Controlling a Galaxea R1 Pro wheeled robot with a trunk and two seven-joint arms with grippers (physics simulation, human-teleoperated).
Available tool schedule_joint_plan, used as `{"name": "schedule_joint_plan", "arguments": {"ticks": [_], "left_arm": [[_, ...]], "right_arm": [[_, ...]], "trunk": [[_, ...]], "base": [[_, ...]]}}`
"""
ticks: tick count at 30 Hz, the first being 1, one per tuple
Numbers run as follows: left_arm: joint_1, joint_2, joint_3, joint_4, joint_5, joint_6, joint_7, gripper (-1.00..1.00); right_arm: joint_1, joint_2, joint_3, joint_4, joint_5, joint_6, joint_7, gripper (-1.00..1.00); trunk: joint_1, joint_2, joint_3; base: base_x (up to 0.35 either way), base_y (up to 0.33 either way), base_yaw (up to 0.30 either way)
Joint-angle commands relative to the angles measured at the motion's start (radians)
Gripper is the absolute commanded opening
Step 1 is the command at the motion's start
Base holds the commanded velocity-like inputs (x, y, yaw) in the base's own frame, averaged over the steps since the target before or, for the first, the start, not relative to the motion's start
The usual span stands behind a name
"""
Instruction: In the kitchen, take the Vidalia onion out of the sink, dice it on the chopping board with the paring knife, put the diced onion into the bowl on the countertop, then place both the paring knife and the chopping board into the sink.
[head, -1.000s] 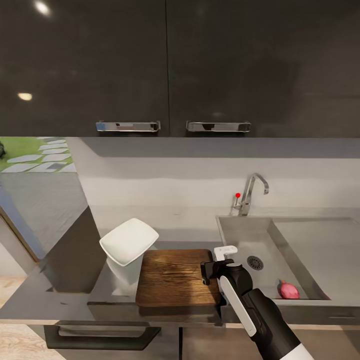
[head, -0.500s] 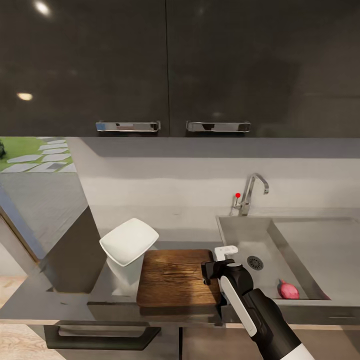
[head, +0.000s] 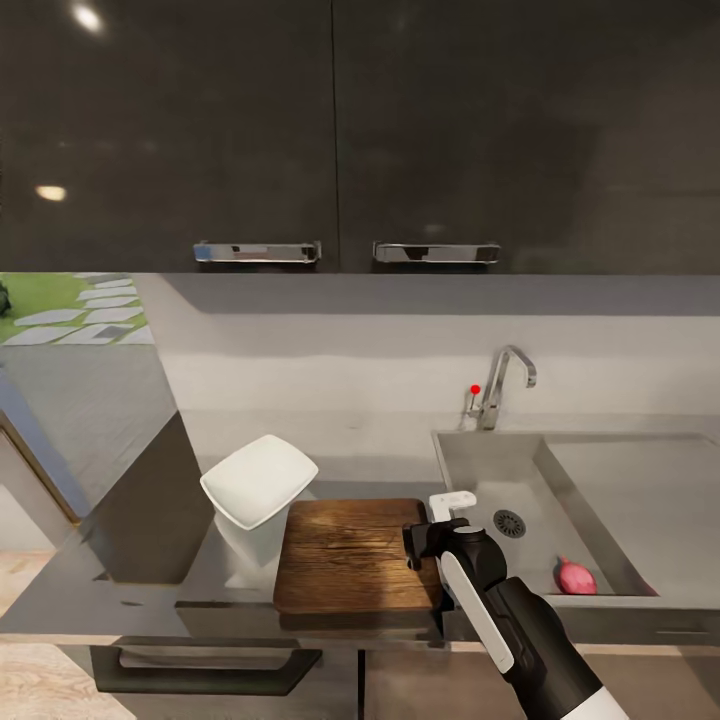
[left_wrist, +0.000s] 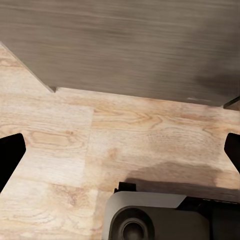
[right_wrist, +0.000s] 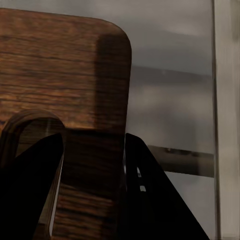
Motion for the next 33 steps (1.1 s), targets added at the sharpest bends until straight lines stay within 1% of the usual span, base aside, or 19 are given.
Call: {"name": "schedule_joint_plan", "arguments": {"ticks": [1, 12, 21, 33], "left_arm": [[0.0, 0.0, 0.002, -0.001, 0.003, -0.001, -0.003, 1.0], [0.0, 0.0, 0.002, -0.001, 0.003, -0.001, -0.003, 1.0], [0.0, 0.0, 0.002, -0.001, 0.003, -0.001, -0.001, 1.0], [0.0, 0.0, 0.002, -0.001, 0.003, -0.001, -0.001, 1.0]], "right_arm": [[-0.001, 0.0, 0.001, -0.001, -0.011, 0.002, -0.01, -1.0], [-0.001, 0.0, 0.001, -0.001, -0.011, 0.002, -0.01, -1.0], [-0.001, 0.0, 0.001, -0.001, -0.011, 0.001, -0.01, -1.0], [-0.001, 0.001, 0.003, -0.001, -0.011, 0.001, -0.009, -1.0]], "trunk": [[0.001, -0.002, -0.002], [0.001, -0.002, -0.002], [0.001, -0.002, -0.002], [0.001, -0.002, -0.002]], "base": [[-0.011, 0.0, 0.0], [-0.002, -0.003, 0.0], [0.053, -0.086, 0.0], [0.003, -0.005, 0.0]]}}
